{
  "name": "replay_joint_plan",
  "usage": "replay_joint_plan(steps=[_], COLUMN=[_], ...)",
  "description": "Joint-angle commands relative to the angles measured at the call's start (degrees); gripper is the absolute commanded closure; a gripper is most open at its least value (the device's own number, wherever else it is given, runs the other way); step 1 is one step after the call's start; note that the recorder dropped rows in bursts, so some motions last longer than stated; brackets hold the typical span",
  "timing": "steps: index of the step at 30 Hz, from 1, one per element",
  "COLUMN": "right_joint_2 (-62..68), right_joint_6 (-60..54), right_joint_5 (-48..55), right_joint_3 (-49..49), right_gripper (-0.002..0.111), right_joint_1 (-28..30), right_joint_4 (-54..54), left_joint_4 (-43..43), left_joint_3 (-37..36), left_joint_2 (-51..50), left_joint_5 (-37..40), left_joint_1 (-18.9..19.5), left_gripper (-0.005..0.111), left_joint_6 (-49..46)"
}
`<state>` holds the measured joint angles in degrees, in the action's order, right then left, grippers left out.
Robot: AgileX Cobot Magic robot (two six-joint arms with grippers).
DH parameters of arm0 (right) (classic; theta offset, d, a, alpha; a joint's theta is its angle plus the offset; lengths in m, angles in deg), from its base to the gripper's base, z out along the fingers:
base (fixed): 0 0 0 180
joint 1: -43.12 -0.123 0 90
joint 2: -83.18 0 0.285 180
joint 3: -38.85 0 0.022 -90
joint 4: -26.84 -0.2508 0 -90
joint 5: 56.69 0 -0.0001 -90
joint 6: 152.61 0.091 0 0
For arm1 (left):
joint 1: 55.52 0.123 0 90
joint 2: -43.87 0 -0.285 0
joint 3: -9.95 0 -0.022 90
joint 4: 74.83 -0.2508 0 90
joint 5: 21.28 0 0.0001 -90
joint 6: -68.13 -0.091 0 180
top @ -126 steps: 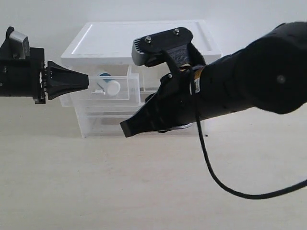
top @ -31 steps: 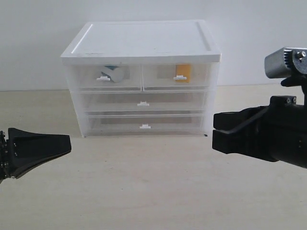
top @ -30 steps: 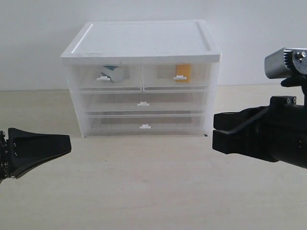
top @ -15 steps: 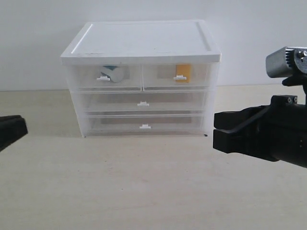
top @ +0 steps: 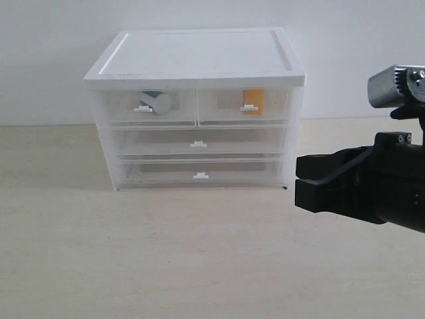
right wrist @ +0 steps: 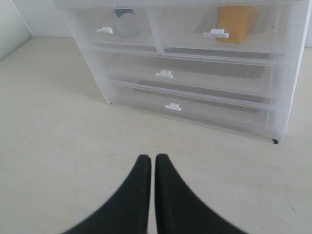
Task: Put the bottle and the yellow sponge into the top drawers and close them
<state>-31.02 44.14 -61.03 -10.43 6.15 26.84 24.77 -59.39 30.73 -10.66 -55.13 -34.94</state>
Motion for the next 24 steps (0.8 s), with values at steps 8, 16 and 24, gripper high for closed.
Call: replay_joint_plan(steps=[8,16,24], right_joint_2=[-0.21,-0.21,-0.21], right_joint_6=[-0.23,-0.13,-0.13], right_joint_5=[-0.57,-0.58,-0.58], right_joint_3=[0.14,0.14,0.14], right_gripper=[0.108,0.108,0.108], right_joint_1=[0.32,0.32,0.32], right_joint_4=[0.58,0.58,0.58], left_joint_4=[0.35,0.35,0.35], left_joint_3=[-2.73,-2.73,-6.04], left_joint_2=[5.35,5.35,5.35], left_joint_5=[-1.02,0.33,-7.63], left_joint_1=[-0.45,-0.45,-0.34], left_gripper=[0.103,0.103,0.103], left_joint_6=[0.78,1.24,8.08])
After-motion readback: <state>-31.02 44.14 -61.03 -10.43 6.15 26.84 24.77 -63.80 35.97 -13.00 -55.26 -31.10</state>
